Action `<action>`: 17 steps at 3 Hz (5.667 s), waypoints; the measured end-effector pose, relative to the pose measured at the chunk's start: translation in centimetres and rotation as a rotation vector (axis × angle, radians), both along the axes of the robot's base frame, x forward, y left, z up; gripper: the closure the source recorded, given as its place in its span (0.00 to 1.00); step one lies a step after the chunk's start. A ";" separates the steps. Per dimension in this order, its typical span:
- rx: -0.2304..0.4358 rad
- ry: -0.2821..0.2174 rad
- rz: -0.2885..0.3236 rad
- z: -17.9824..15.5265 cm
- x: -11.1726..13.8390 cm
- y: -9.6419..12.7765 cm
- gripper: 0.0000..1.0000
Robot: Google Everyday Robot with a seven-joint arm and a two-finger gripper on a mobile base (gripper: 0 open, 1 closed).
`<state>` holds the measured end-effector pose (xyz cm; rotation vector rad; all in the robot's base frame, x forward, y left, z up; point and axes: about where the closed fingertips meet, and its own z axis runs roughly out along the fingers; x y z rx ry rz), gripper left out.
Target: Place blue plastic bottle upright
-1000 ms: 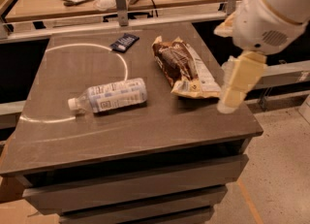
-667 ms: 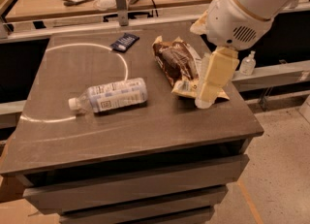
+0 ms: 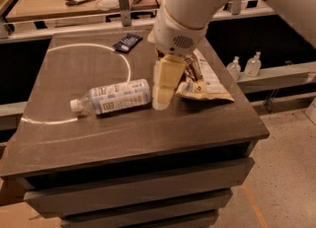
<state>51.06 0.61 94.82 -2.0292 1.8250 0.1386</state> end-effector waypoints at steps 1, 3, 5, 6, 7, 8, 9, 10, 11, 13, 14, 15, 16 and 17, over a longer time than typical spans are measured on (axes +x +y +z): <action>-0.022 0.015 0.053 -1.6 1.6 4.2 0.00; -0.124 0.033 0.173 -5.3 1.8 11.6 0.00; -0.220 0.039 0.170 -9.3 2.2 13.1 0.00; -0.245 0.056 0.201 -10.4 2.4 13.0 0.25; -0.257 0.061 0.217 -10.7 2.6 12.7 0.48; -0.195 0.020 0.219 -8.4 2.8 12.8 0.72; -0.060 -0.050 0.221 -4.0 2.8 13.0 0.95; 0.264 -0.102 0.195 2.4 3.9 11.3 1.00; 0.585 -0.034 0.183 5.8 4.2 9.9 1.00; 0.947 0.219 0.180 4.9 3.3 9.5 1.00; 0.979 0.213 0.224 3.3 3.1 9.7 1.00; 1.028 0.228 0.230 1.4 3.0 9.8 1.00; 1.063 0.244 0.242 0.1 2.8 10.0 1.00; 1.093 0.271 0.233 -1.3 2.6 10.0 0.74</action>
Offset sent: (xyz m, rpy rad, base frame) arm 0.0220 0.1495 -0.0551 -0.1462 0.0276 0.2515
